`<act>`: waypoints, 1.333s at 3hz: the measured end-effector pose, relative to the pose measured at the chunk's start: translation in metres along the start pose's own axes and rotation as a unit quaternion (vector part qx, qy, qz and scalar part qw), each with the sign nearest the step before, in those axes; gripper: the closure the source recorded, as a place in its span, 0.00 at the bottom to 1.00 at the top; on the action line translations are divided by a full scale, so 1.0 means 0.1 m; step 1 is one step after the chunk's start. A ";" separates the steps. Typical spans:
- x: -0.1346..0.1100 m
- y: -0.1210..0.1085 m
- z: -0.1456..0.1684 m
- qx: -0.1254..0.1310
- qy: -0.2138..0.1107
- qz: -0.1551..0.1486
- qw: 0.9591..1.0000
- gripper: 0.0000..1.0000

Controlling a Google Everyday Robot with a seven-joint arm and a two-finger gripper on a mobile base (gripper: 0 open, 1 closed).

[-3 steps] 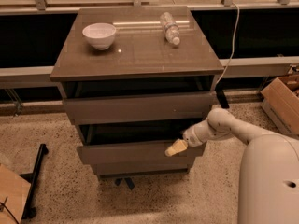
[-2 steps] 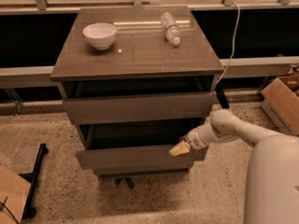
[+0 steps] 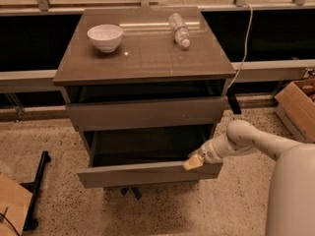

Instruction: Open middle drawer

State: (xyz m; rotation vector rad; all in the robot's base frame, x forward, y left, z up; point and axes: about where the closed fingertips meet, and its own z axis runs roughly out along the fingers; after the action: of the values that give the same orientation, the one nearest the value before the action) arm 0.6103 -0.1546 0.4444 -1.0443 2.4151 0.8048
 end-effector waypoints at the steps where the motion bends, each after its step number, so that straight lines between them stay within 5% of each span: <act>1: 0.22 0.21 -0.08 -0.003 0.009 0.038 0.999 1.00; 2: 0.25 0.24 -0.10 -0.002 0.009 0.047 0.999 1.00; 4: 0.26 0.26 -0.07 -0.005 0.010 0.047 0.999 0.62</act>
Offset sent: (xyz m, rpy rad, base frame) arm -0.1754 -0.0280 0.0071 0.0016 0.3201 -0.3022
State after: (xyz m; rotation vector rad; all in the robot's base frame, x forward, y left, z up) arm 0.5733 -0.1582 0.4448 -0.9543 2.4955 0.8421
